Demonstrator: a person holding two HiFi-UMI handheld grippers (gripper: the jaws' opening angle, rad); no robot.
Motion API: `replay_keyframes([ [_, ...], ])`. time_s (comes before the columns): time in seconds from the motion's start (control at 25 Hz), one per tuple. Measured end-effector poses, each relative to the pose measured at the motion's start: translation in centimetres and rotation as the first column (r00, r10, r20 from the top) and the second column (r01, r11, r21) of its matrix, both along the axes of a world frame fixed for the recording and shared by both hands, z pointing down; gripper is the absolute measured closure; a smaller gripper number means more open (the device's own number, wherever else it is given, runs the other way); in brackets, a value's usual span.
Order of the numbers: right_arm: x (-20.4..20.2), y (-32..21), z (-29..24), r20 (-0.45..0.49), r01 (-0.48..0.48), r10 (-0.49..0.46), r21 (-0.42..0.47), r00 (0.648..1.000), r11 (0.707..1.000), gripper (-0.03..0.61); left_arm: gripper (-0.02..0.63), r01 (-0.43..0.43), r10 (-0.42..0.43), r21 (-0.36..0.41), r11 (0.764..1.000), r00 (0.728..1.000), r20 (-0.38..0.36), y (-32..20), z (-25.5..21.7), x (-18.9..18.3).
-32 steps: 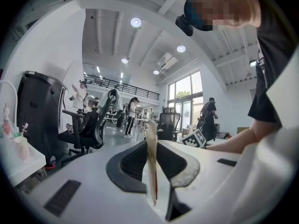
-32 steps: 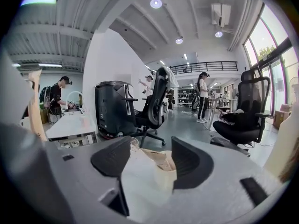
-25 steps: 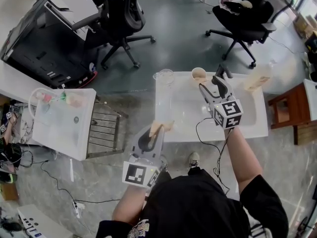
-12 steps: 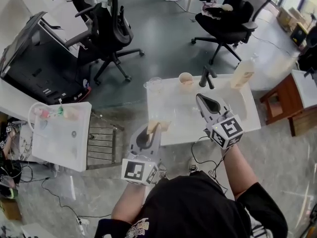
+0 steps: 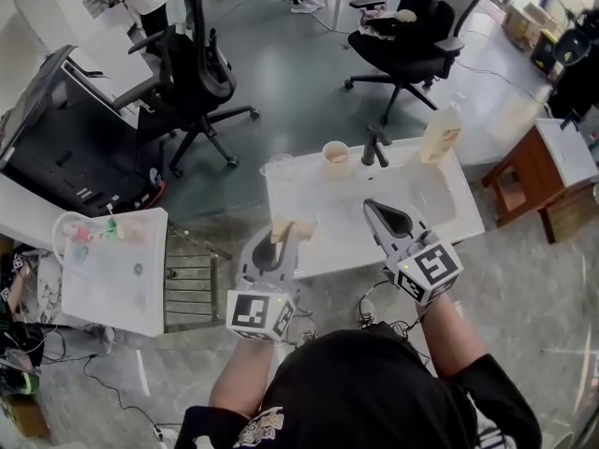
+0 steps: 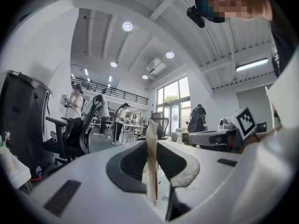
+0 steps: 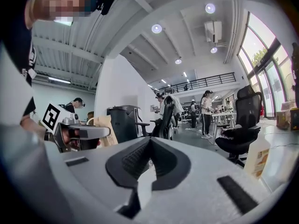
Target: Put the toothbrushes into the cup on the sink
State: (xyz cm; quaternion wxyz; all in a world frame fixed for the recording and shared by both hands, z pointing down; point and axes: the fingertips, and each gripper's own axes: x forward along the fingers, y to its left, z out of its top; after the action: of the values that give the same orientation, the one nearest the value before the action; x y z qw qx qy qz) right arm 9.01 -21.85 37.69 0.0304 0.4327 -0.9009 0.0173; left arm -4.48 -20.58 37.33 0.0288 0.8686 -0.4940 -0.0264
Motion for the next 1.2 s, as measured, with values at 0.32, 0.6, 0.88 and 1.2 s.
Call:
replay_keyframes([
  [0.32, 0.1, -0.2, 0.3, -0.007, 0.0, 0.0, -0.009, 1.0, 1.0, 0.572, 0.555, -0.011, 0.011, 0.007, 1.0, 1.0, -0.009, -0.3, 0.4, 0.5],
  [0.6, -0.4, -0.6, 0.5, 0.005, 0.013, -0.012, -0.021, 1.0, 1.0, 0.572, 0.555, 0.021, -0.021, 0.018, 1.0, 1.0, 0.005, -1.0, -0.5, -0.1],
  [0.88, -0.8, -1.4, 1.4, 0.002, 0.023, -0.023, -0.042, 1.0, 0.999, 0.572, 0.554, 0.046, -0.047, 0.048, 0.998, 0.999, 0.011, -3.0, -0.2, -1.2],
  [1.2, -0.7, -2.7, 2.9, 0.001, 0.018, -0.018, -0.087, 1.0, 0.996, 0.571, 0.554, 0.094, -0.095, 0.08, 0.992, 0.995, 0.007, -6.9, -0.8, -3.0],
])
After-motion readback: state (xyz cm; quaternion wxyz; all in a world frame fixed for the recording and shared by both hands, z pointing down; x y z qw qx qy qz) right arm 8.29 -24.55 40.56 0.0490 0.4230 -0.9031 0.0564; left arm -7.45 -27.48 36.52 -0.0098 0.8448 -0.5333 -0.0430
